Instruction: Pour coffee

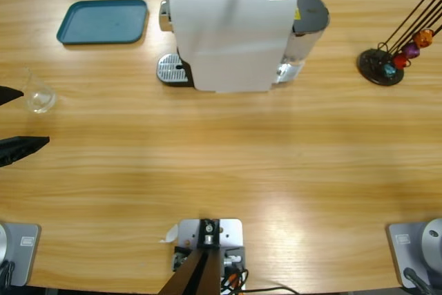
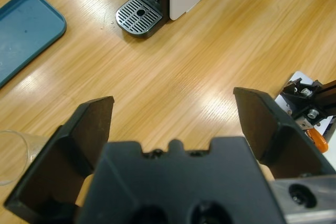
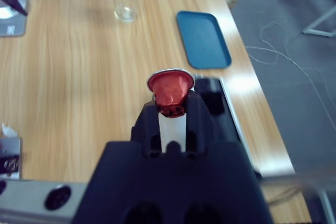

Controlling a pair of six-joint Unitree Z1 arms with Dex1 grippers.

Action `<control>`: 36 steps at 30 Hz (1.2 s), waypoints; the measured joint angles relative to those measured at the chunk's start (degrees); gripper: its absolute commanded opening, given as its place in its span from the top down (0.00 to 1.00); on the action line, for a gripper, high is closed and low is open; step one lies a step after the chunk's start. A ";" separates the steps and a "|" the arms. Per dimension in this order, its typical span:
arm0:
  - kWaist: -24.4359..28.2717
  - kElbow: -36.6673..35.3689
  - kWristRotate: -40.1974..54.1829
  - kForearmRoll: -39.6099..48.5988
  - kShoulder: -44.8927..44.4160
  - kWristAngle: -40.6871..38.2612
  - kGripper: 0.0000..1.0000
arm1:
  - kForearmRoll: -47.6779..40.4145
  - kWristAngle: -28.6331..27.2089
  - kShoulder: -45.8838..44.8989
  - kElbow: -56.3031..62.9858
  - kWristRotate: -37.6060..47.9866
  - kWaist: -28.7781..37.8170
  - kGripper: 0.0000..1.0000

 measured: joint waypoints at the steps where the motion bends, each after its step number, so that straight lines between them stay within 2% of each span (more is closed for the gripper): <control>1: 0.00 0.00 0.00 0.00 -0.12 0.00 0.01 | -0.64 0.81 1.52 -1.10 0.24 -0.02 1.00; 6: 0.00 0.32 0.00 0.01 -0.76 0.00 0.01 | -3.04 2.85 5.98 -3.33 1.08 -2.14 1.00; 17: 0.00 0.36 0.00 0.01 -0.93 0.00 0.01 | -6.44 5.07 8.54 -3.25 2.59 -6.27 1.00; 30: 0.00 0.41 0.00 0.01 -0.93 0.00 0.01 | -6.75 4.85 9.86 -1.26 2.59 -6.39 1.00; 36: 0.00 0.56 0.00 0.01 -0.98 0.00 0.01 | -6.75 2.90 10.50 -1.01 2.60 -6.23 1.00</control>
